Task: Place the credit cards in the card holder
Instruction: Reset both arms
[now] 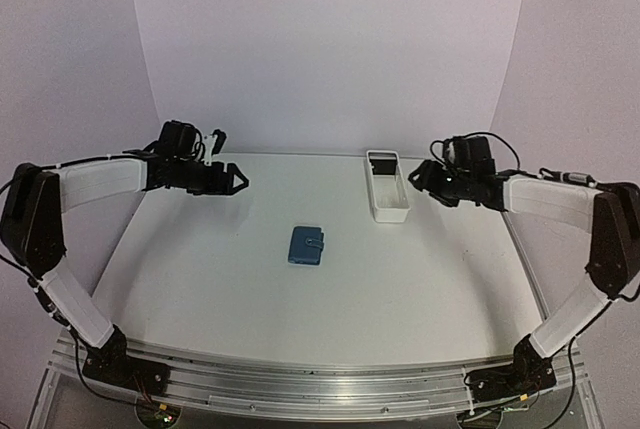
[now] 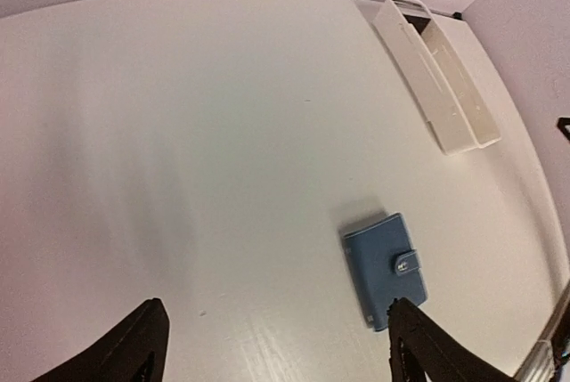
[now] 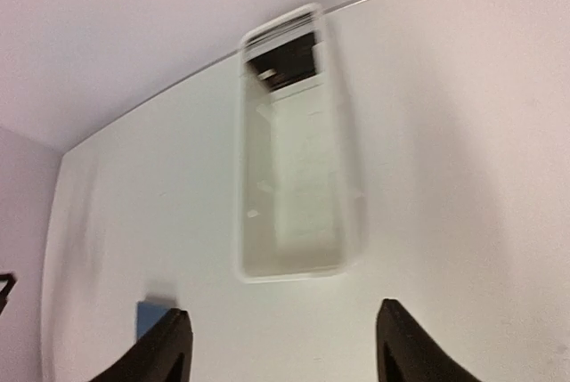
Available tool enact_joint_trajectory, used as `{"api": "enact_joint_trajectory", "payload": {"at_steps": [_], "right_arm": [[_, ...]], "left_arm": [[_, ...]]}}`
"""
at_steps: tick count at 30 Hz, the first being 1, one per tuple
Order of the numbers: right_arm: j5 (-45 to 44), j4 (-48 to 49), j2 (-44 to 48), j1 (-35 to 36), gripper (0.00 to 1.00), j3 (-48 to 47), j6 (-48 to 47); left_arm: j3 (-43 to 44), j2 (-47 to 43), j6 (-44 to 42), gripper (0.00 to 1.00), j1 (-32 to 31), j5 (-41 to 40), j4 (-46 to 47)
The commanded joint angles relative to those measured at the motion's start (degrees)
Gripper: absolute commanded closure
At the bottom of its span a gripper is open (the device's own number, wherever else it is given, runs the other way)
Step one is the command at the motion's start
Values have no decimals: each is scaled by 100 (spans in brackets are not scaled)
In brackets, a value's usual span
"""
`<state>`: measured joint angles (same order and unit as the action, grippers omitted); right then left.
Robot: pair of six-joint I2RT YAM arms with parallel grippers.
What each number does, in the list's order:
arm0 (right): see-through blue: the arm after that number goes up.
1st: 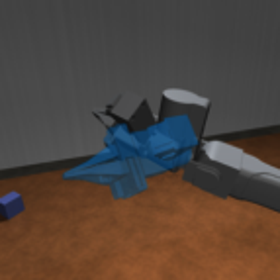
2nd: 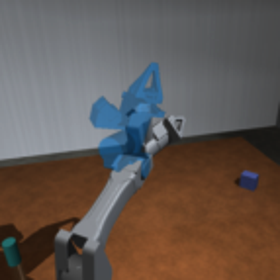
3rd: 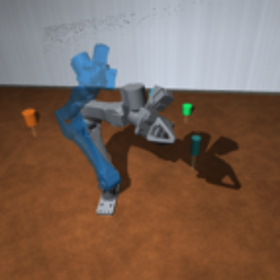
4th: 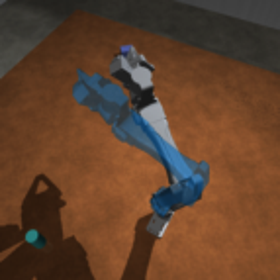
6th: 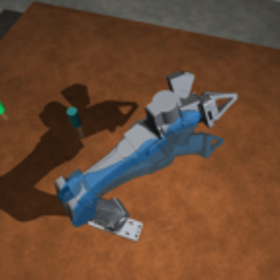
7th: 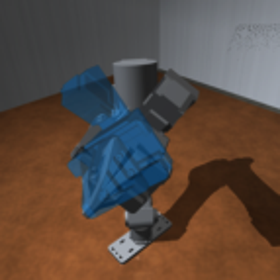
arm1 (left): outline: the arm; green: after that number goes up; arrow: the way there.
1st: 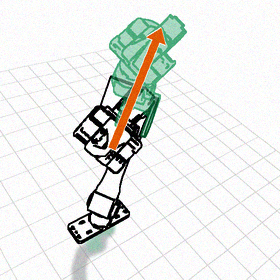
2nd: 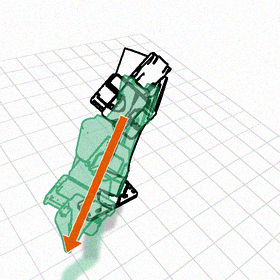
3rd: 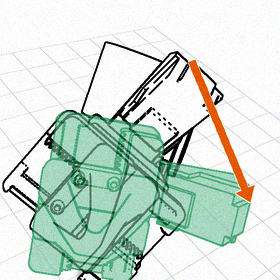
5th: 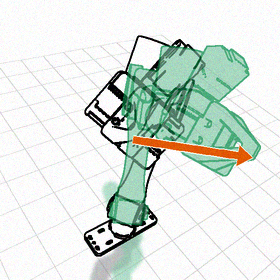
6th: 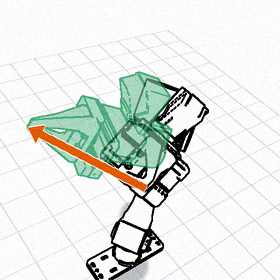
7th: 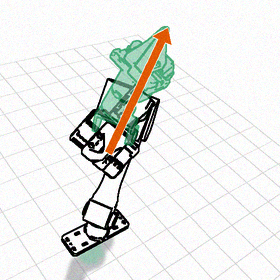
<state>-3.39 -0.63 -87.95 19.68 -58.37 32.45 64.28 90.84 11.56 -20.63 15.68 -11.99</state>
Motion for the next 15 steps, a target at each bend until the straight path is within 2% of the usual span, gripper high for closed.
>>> {"api": "enact_joint_trajectory", "payload": {"at_steps": [1,4,8,10,12,15], "right_arm": [[-1619,-78,1098,-263,21,840,-944],[-2280,119,1832,-458,16,1567,-1424],[-2918,1088,2928,-519,10,2866,-1873],[-2910,1625,3575,-519,10,3631,-1996],[-2670,2261,4096,-520,10,4242,-2122],[-2565,2582,4687,-523,10,4834,-2083]], "left_arm": [[-1017,-981,-254,5,314,-918,1008],[-1746,-1397,-352,1,656,-1168,1460],[-2944,-1891,-491,0,822,-1894,2630],[-3563,-2127,-545,0,858,-2070,3264],[-4045,-2279,-525,0,897,-2095,3569],[-4452,-2412,-693,0,911,-2266,3757]]}}
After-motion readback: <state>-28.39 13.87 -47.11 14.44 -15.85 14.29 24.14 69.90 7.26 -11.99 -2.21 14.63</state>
